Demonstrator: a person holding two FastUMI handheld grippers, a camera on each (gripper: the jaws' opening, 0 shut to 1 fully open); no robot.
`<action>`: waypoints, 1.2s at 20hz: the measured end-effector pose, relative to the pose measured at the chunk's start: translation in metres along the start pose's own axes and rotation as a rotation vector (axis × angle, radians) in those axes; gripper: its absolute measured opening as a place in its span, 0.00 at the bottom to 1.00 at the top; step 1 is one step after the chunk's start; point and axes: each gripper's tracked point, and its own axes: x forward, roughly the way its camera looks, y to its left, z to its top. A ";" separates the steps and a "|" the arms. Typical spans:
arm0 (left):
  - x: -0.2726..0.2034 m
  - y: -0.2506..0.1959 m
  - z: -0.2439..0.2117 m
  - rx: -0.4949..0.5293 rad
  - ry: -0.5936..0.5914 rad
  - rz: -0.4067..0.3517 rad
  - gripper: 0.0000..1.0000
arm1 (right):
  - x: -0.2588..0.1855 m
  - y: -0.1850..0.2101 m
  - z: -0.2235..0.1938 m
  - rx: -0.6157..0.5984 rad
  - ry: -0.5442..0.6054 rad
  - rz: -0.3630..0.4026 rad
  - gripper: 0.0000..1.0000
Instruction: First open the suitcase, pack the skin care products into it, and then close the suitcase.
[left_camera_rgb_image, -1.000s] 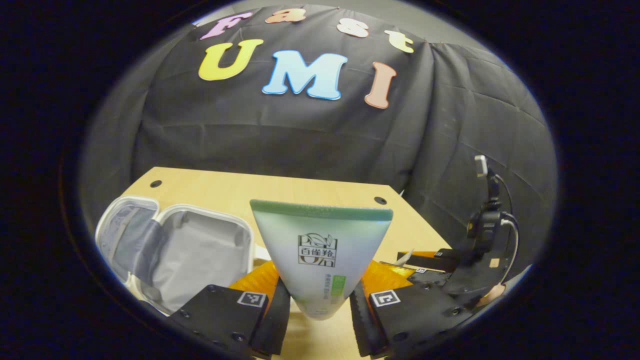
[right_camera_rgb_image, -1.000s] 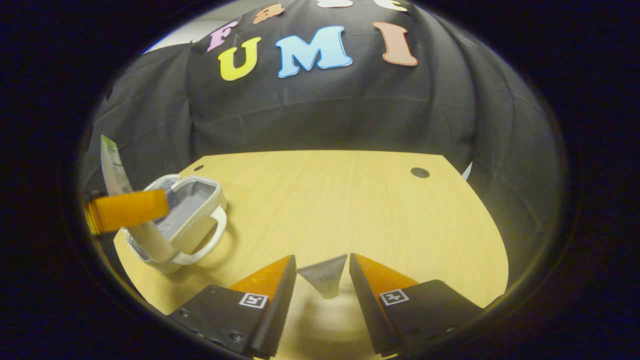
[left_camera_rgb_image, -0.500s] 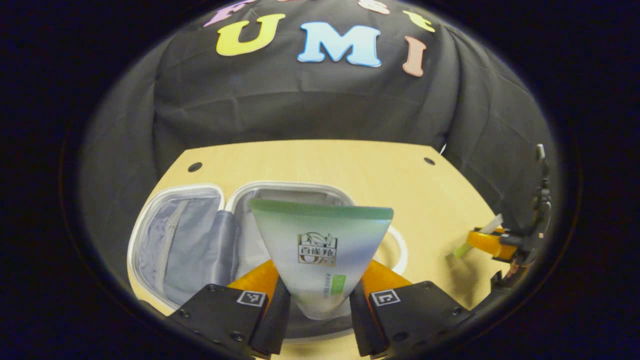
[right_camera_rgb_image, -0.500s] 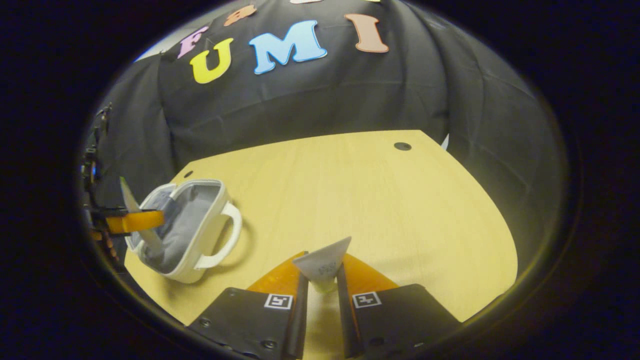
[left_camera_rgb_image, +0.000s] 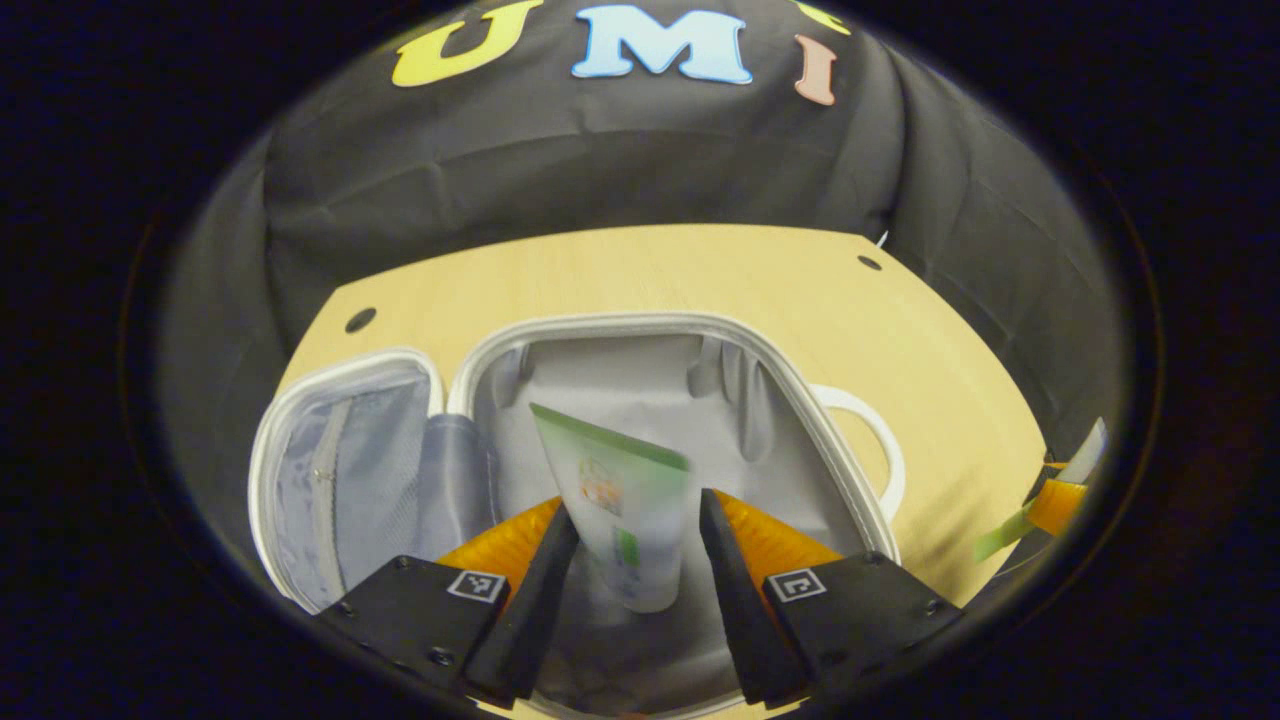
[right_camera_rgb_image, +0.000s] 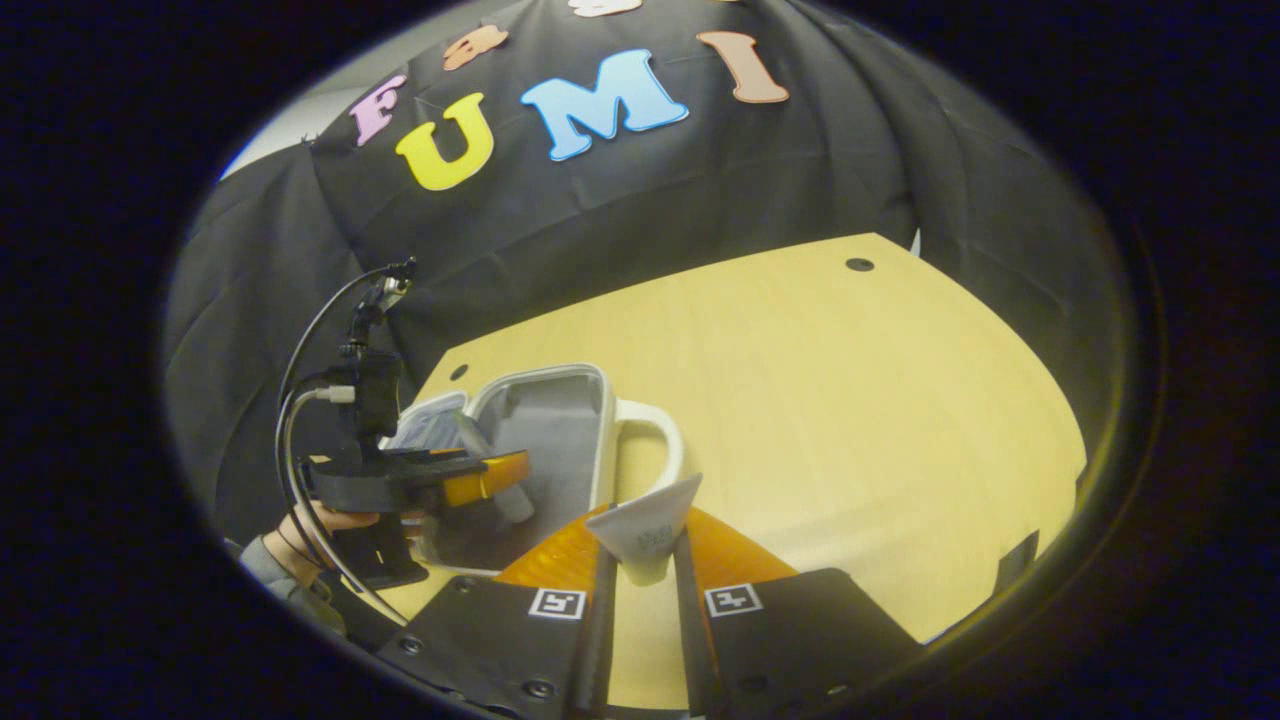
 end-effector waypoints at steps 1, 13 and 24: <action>-0.009 0.004 0.007 -0.001 -0.040 0.003 0.81 | 0.006 0.012 0.002 0.000 0.008 0.019 0.28; -0.155 0.115 -0.004 -0.217 -0.294 0.163 0.84 | 0.119 0.077 -0.052 -0.101 0.239 0.169 0.30; -0.190 0.240 -0.054 -0.348 -0.285 0.380 0.86 | 0.070 0.059 0.007 -0.332 -0.100 0.113 0.95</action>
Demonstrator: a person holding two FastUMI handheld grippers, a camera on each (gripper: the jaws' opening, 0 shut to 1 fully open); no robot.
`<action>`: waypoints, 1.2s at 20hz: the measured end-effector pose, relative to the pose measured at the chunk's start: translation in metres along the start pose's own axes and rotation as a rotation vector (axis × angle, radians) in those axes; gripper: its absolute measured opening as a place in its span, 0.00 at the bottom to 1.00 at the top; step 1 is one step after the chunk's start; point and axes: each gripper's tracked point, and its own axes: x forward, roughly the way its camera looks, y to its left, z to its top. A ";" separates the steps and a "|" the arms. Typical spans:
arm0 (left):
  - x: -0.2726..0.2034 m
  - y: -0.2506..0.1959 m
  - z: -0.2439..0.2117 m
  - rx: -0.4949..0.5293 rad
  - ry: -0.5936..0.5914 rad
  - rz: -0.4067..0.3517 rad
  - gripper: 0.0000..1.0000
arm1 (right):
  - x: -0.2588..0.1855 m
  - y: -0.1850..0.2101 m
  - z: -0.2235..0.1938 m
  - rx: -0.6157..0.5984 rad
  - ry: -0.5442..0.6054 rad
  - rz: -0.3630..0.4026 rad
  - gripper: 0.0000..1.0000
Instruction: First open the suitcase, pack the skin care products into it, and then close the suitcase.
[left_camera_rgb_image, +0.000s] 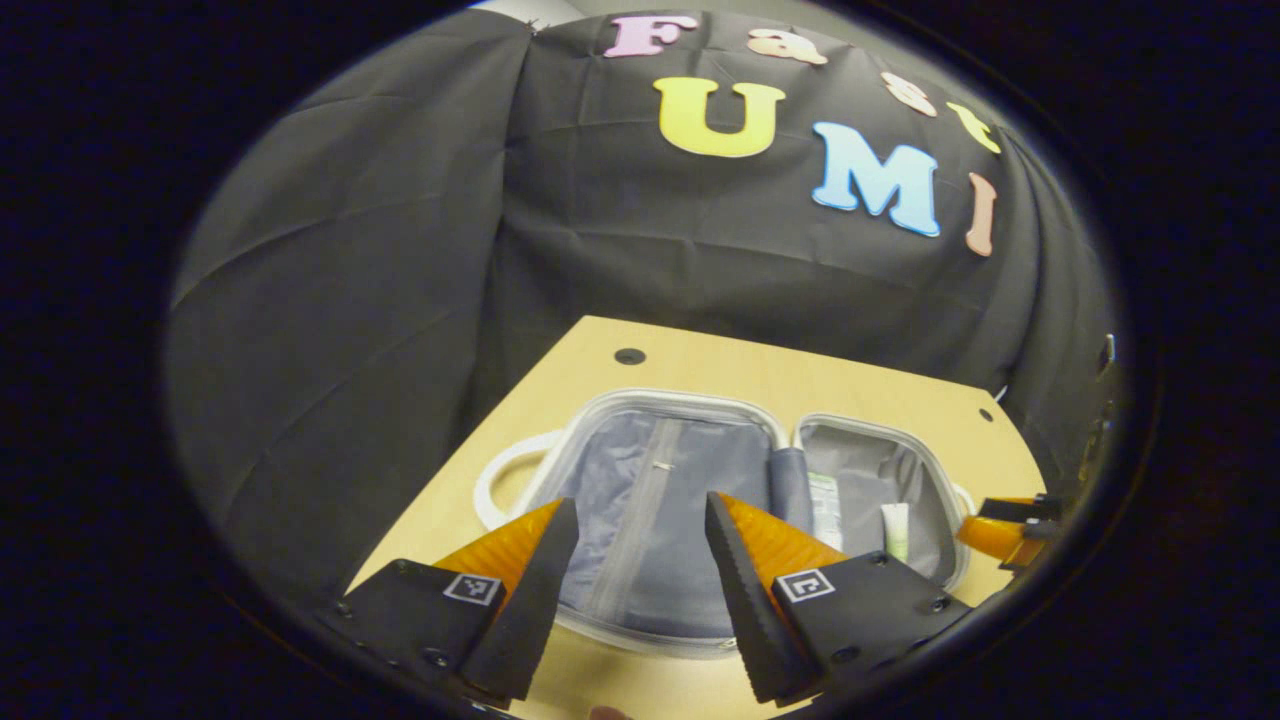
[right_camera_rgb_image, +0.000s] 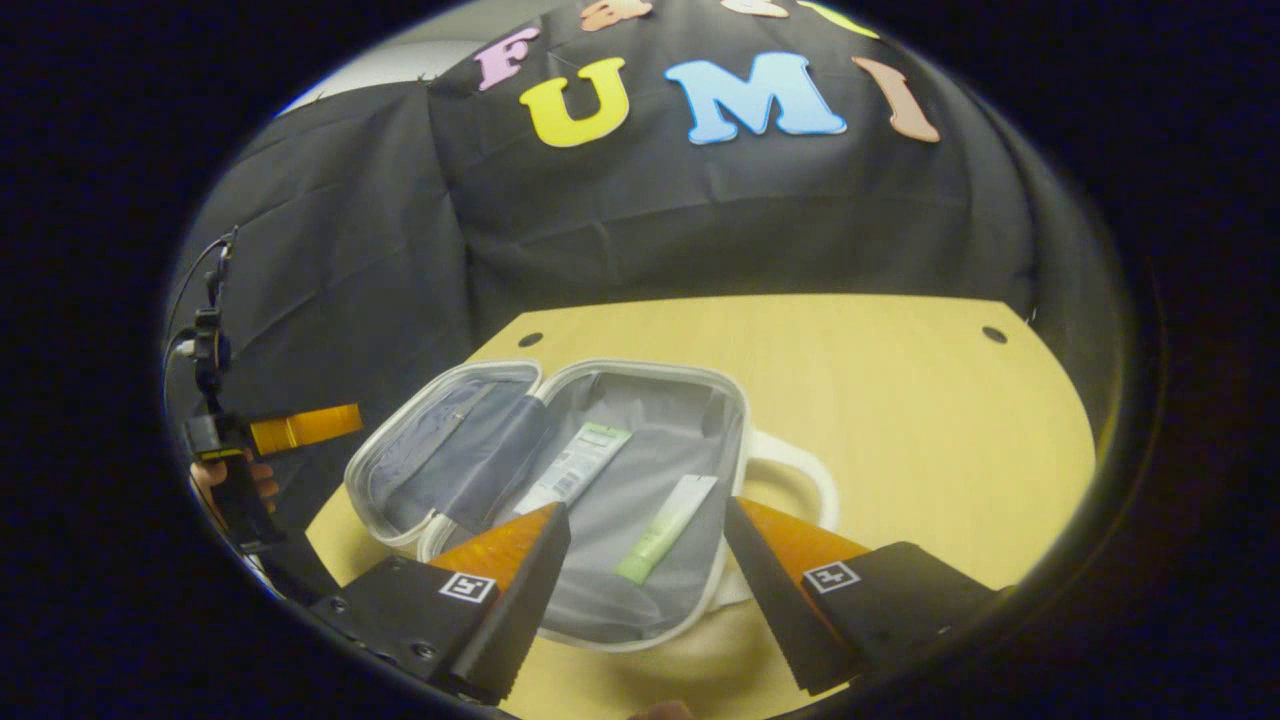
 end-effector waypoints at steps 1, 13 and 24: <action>0.004 0.017 0.003 0.004 0.002 0.024 0.85 | -0.009 -0.005 0.008 -0.022 -0.033 -0.024 0.95; 0.119 0.155 -0.008 -0.267 0.193 -0.045 0.84 | -0.069 -0.048 0.038 -0.011 -0.122 -0.229 0.95; 0.162 0.154 -0.040 -0.410 0.279 -0.059 0.30 | -0.087 -0.061 0.043 0.008 -0.122 -0.281 0.96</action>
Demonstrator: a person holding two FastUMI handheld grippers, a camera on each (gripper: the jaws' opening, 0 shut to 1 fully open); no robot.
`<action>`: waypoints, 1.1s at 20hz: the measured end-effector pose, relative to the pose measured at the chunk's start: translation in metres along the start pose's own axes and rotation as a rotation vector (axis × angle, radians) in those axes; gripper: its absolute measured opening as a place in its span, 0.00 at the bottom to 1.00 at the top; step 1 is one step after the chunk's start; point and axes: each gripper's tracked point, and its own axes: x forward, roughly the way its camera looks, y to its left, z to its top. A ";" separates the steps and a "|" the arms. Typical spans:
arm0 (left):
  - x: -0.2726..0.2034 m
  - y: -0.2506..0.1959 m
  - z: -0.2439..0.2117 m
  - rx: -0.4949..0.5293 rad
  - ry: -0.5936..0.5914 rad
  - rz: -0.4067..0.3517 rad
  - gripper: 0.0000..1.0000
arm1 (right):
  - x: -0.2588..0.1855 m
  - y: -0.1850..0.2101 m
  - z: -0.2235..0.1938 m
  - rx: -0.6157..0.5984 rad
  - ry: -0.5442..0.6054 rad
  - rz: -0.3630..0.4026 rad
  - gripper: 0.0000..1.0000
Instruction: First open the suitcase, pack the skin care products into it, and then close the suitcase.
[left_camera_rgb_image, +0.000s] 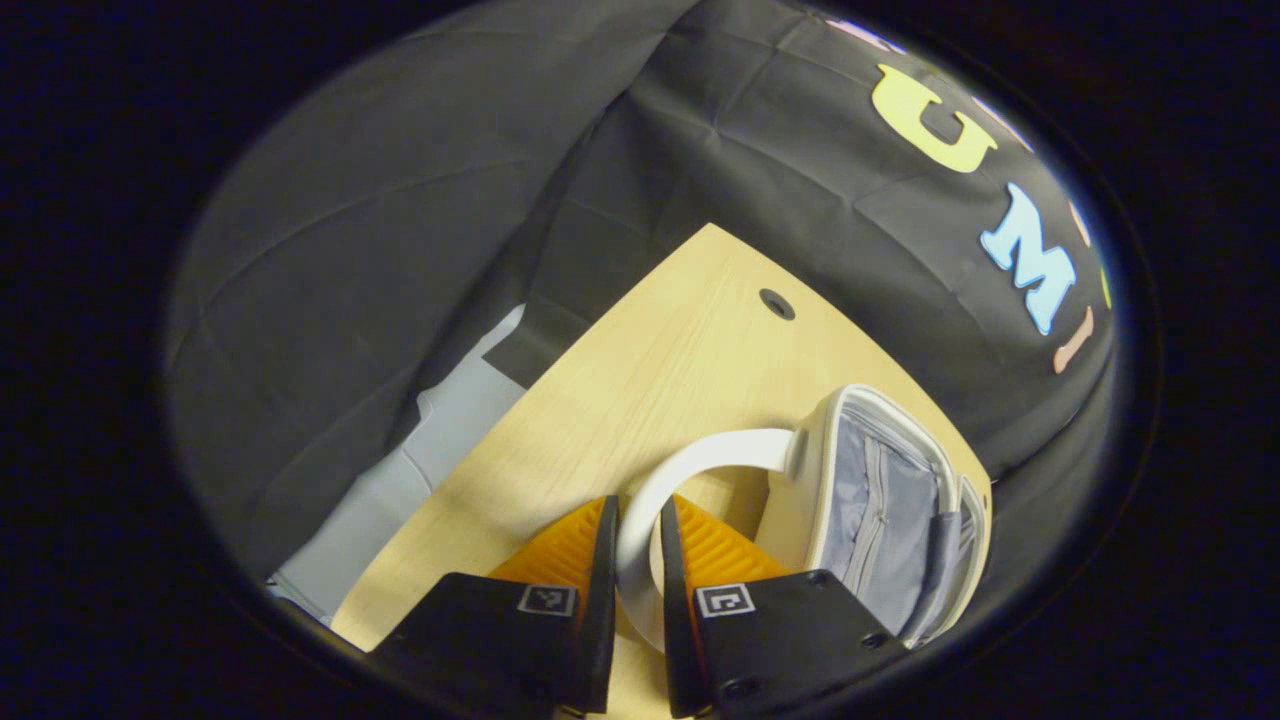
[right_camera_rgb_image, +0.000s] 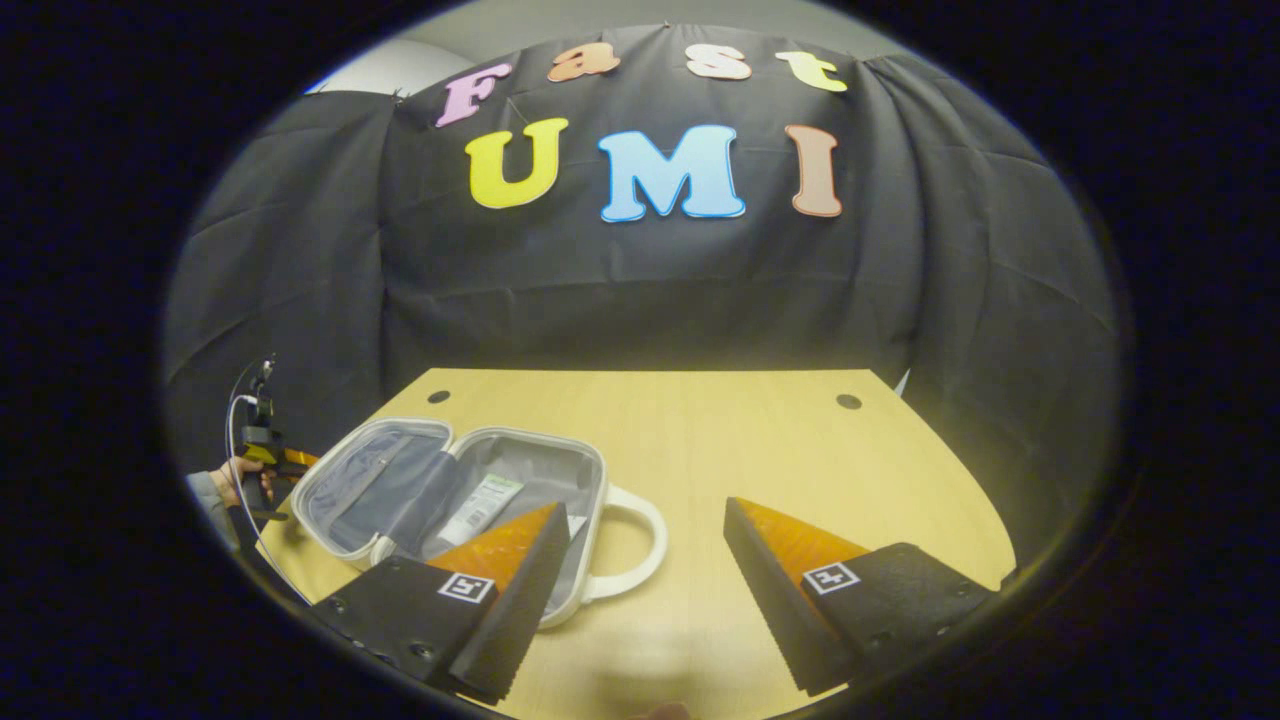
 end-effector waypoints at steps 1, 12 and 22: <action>-0.011 -0.003 0.009 -0.015 -0.022 -0.002 0.23 | -0.002 -0.002 0.001 -0.004 -0.008 -0.001 0.96; -0.183 -0.144 0.078 0.028 -0.245 -0.183 0.10 | -0.017 -0.024 0.019 0.001 -0.082 0.081 0.95; -0.270 -0.429 -0.010 0.290 -0.308 -0.357 0.10 | -0.050 -0.117 0.031 -0.018 -0.201 0.084 0.95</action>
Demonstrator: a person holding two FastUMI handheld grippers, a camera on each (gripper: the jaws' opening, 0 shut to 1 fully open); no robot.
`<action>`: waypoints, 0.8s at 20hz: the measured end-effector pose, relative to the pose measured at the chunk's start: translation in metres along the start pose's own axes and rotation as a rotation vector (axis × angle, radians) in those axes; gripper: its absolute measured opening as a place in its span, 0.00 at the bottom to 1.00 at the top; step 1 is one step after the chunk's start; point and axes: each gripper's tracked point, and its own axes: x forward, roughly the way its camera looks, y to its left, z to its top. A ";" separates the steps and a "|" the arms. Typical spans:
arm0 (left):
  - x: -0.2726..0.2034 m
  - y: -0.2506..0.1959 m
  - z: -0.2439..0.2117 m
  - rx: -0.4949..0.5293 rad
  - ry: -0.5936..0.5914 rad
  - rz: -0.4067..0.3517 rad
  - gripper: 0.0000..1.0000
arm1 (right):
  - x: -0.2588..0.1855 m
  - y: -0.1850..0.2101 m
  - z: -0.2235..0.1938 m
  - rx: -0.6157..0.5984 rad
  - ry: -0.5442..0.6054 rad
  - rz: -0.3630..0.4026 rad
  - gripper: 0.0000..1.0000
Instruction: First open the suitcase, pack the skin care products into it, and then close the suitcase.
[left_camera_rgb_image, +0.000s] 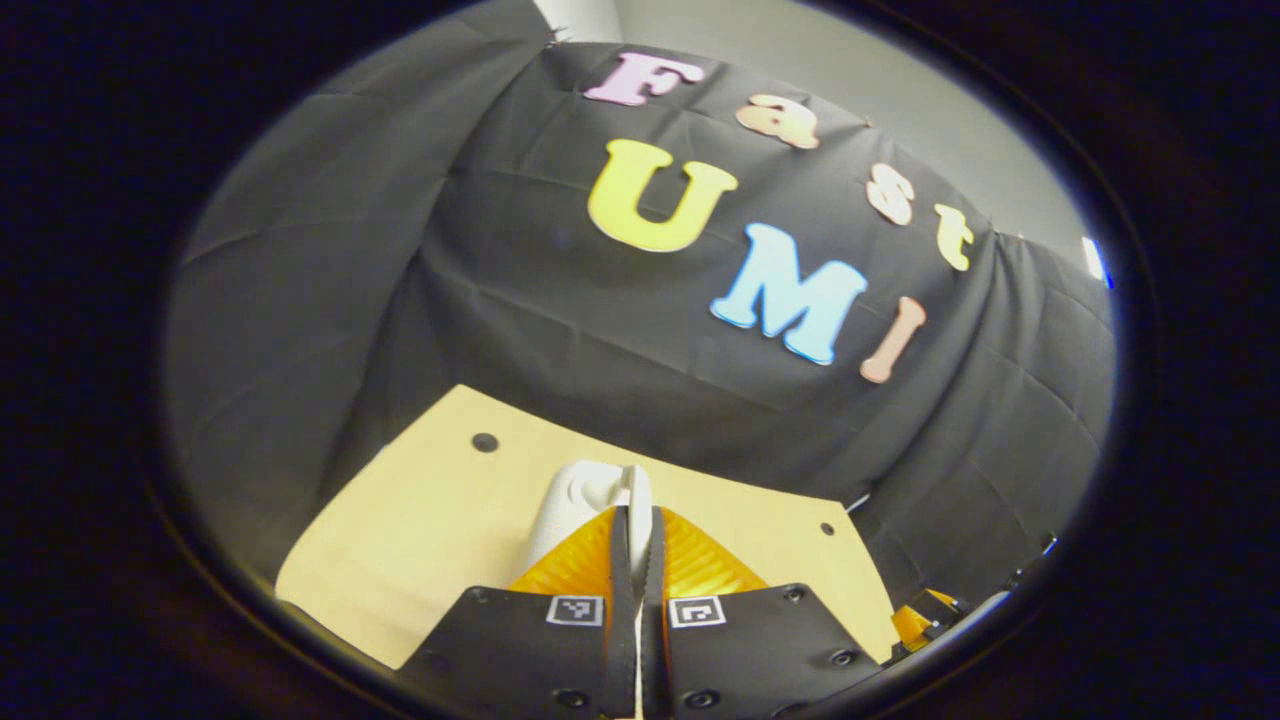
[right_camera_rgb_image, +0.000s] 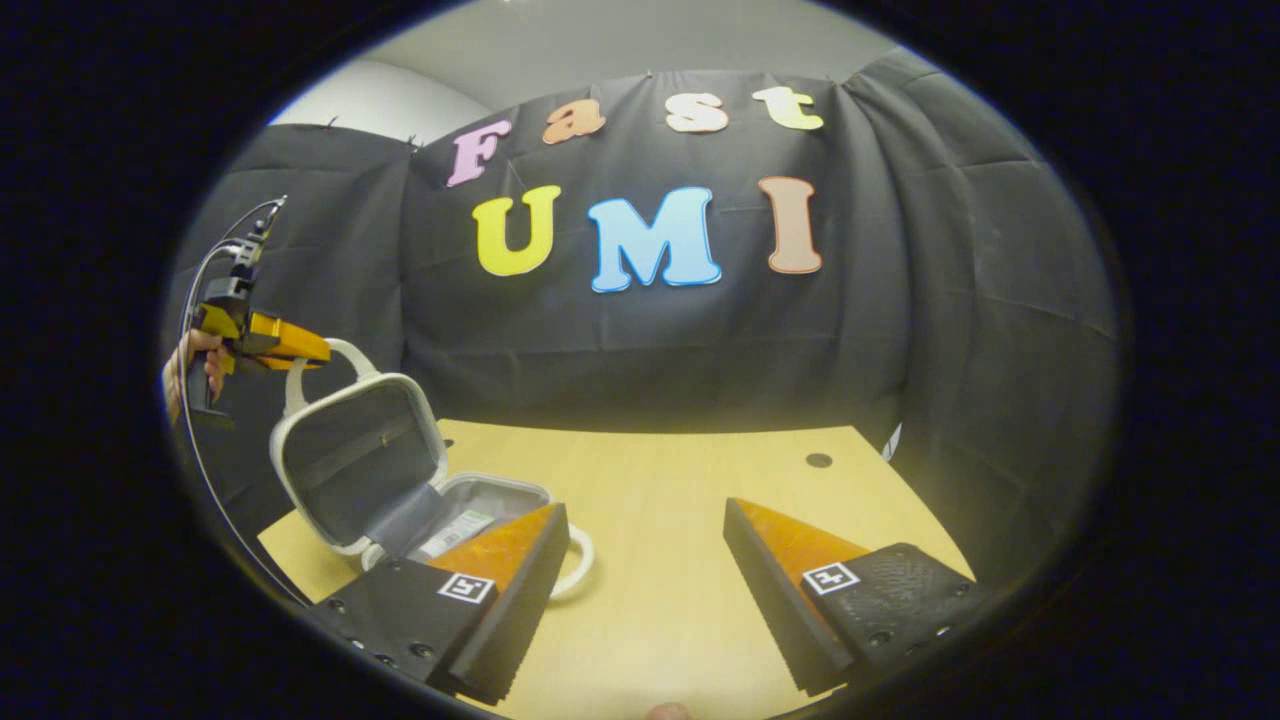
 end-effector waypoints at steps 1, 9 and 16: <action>0.011 -0.028 -0.015 0.020 0.015 -0.015 0.10 | -0.006 -0.010 0.001 -0.008 -0.011 0.001 0.95; 0.104 -0.173 -0.199 0.118 0.193 -0.041 0.10 | -0.038 -0.075 -0.014 -0.042 0.000 0.053 0.95; 0.161 -0.188 -0.307 0.201 0.361 0.013 0.10 | -0.049 -0.113 -0.018 -0.001 0.007 -0.018 0.95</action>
